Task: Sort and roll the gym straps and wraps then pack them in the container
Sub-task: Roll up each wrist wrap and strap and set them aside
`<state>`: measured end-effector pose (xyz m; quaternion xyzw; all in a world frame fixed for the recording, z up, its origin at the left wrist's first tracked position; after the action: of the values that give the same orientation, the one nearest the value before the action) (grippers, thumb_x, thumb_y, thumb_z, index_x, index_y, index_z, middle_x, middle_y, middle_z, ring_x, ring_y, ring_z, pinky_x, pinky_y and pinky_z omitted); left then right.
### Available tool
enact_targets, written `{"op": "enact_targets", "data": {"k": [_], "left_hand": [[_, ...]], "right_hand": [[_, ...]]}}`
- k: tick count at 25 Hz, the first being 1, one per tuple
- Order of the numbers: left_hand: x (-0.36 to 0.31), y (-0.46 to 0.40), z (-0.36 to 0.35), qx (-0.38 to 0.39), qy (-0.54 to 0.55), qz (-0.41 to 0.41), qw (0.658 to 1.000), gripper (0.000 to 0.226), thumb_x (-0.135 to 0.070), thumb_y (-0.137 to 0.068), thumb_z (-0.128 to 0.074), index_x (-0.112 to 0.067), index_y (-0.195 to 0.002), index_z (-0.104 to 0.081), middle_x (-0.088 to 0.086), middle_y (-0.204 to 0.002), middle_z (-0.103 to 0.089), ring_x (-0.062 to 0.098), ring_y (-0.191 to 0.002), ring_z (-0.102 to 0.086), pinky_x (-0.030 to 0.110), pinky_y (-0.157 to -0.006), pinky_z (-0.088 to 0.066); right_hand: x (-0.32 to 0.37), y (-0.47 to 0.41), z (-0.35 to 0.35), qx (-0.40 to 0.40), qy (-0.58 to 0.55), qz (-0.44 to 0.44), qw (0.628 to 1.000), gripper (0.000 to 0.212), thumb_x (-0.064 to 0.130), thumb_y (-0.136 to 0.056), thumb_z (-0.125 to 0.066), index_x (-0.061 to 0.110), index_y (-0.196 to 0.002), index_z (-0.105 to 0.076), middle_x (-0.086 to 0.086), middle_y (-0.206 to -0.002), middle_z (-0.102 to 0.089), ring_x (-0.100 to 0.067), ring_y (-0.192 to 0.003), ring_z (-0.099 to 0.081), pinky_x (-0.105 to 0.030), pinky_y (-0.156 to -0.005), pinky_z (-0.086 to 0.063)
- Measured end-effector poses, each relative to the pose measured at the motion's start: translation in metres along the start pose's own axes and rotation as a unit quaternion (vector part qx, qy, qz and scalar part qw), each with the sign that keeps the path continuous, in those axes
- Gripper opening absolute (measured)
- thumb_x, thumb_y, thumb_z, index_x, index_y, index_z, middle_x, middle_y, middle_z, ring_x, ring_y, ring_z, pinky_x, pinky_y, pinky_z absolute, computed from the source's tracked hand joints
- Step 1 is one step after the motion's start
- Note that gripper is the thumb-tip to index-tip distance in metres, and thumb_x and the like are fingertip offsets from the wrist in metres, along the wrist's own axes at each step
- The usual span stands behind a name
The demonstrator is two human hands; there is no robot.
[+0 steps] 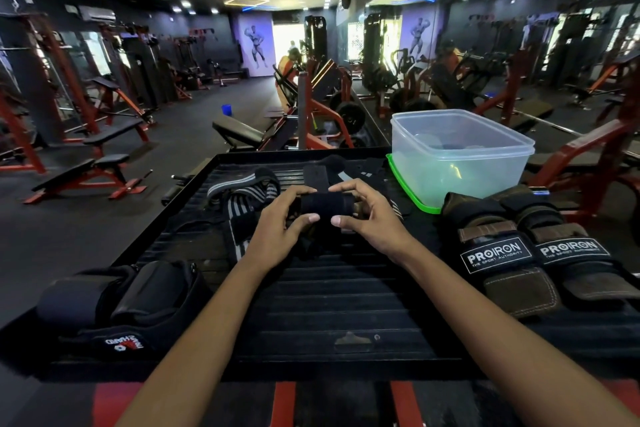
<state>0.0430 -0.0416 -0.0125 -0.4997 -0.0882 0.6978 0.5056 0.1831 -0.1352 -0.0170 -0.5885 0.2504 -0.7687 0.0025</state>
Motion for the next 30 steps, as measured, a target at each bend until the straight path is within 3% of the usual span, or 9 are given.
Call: {"op": "enact_targets", "data": {"k": [4, 8, 11, 14, 21, 24, 27, 30], "left_hand": [[0.0003, 0.0014, -0.0062, 0.028, -0.002, 0.011, 1.000, 0.036, -0.019, -0.087, -0.070, -0.018, -0.120, -0.057, -0.012, -0.115, -0.061, -0.001, -0.105, -0.057, 0.012, -0.090, -0.042], [0.0027, 0.0007, -0.0032, 0.012, -0.027, 0.003, 1.000, 0.046, -0.019, -0.077, -0.077, -0.017, -0.120, -0.060, -0.007, -0.117, -0.060, 0.003, -0.109, -0.054, 0.013, -0.094, -0.040], [0.0036, 0.0005, 0.0004, -0.006, -0.018, 0.022, 1.000, 0.042, -0.012, -0.077, -0.077, -0.016, -0.117, -0.063, -0.005, -0.115, -0.063, 0.007, -0.108, -0.057, 0.019, -0.092, -0.045], [0.0047, 0.0012, -0.0008, 0.001, -0.018, 0.036, 0.999, 0.041, -0.014, -0.079, -0.076, -0.016, -0.118, -0.064, -0.005, -0.116, -0.064, 0.010, -0.108, -0.058, 0.023, -0.092, -0.047], [0.0017, 0.0012, -0.0029, 0.018, -0.025, 0.022, 0.999, 0.051, -0.014, -0.072, -0.082, -0.020, -0.118, -0.062, -0.010, -0.117, -0.061, 0.001, -0.110, -0.054, 0.010, -0.093, -0.039], [0.0044, 0.0002, -0.0007, 0.005, -0.020, 0.033, 0.999, 0.047, -0.013, -0.074, -0.081, -0.021, -0.117, -0.064, -0.009, -0.116, -0.063, 0.003, -0.110, -0.056, 0.013, -0.094, -0.040], [0.0073, 0.0013, -0.0047, 0.017, -0.023, 0.039, 0.999, 0.044, -0.017, -0.076, -0.079, -0.024, -0.116, -0.063, -0.009, -0.115, -0.063, 0.004, -0.108, -0.058, 0.018, -0.093, -0.044], [0.0081, 0.0015, -0.0078, 0.036, -0.025, 0.036, 0.998, 0.046, -0.021, -0.075, -0.080, -0.028, -0.117, -0.061, -0.012, -0.114, -0.063, 0.001, -0.108, -0.057, 0.018, -0.093, -0.044]], "right_hand": [[-0.0027, -0.0027, 0.0062, -0.027, 0.036, 0.018, 0.999, 0.034, 0.001, -0.079, -0.075, 0.018, -0.107, -0.065, 0.002, -0.103, -0.068, -0.004, -0.087, -0.065, -0.025, -0.076, -0.054], [-0.0059, -0.0026, 0.0059, -0.035, 0.042, 0.001, 0.998, 0.027, 0.009, -0.084, -0.073, 0.018, -0.109, -0.066, 0.002, -0.097, -0.069, 0.000, -0.077, -0.063, -0.026, -0.064, -0.055], [-0.0060, -0.0018, 0.0028, -0.014, 0.037, 0.012, 0.999, 0.037, 0.008, -0.081, -0.075, 0.018, -0.115, -0.064, -0.001, -0.109, -0.068, -0.010, -0.091, -0.067, -0.034, -0.075, -0.059], [-0.0039, -0.0017, 0.0035, -0.002, 0.058, 0.025, 0.998, 0.044, 0.001, -0.074, -0.079, 0.016, -0.112, -0.064, 0.002, -0.109, -0.068, -0.008, -0.095, -0.066, -0.026, -0.085, -0.054], [-0.0065, -0.0010, 0.0067, -0.026, 0.030, -0.003, 0.999, 0.033, 0.008, -0.078, -0.077, 0.017, -0.108, -0.067, -0.002, -0.098, -0.070, -0.003, -0.080, -0.066, -0.023, -0.068, -0.056], [-0.0088, -0.0017, 0.0051, -0.010, 0.019, -0.010, 1.000, 0.040, 0.009, -0.076, -0.080, 0.020, -0.112, -0.065, -0.004, -0.102, -0.070, -0.007, -0.085, -0.066, -0.026, -0.075, -0.056], [-0.0036, -0.0035, 0.0059, 0.008, 0.067, 0.021, 0.998, 0.044, 0.005, -0.070, -0.083, 0.020, -0.108, -0.065, 0.003, -0.107, -0.067, -0.007, -0.097, -0.063, -0.019, -0.082, -0.049], [-0.0044, -0.0039, 0.0104, 0.020, 0.071, 0.005, 0.997, 0.042, 0.003, -0.070, -0.083, 0.015, -0.106, -0.066, -0.006, -0.105, -0.069, -0.015, -0.086, -0.067, -0.026, -0.076, -0.053]]}}
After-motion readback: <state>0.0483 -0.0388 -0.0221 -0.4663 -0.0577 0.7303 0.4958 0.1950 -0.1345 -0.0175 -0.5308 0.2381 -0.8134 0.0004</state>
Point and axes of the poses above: each hand's wrist, its own y-axis away from the middle knuckle, its own z-axis out of the back of the hand, x = y × z, the point moved 6 cm from there along -y, towards the middle knuckle
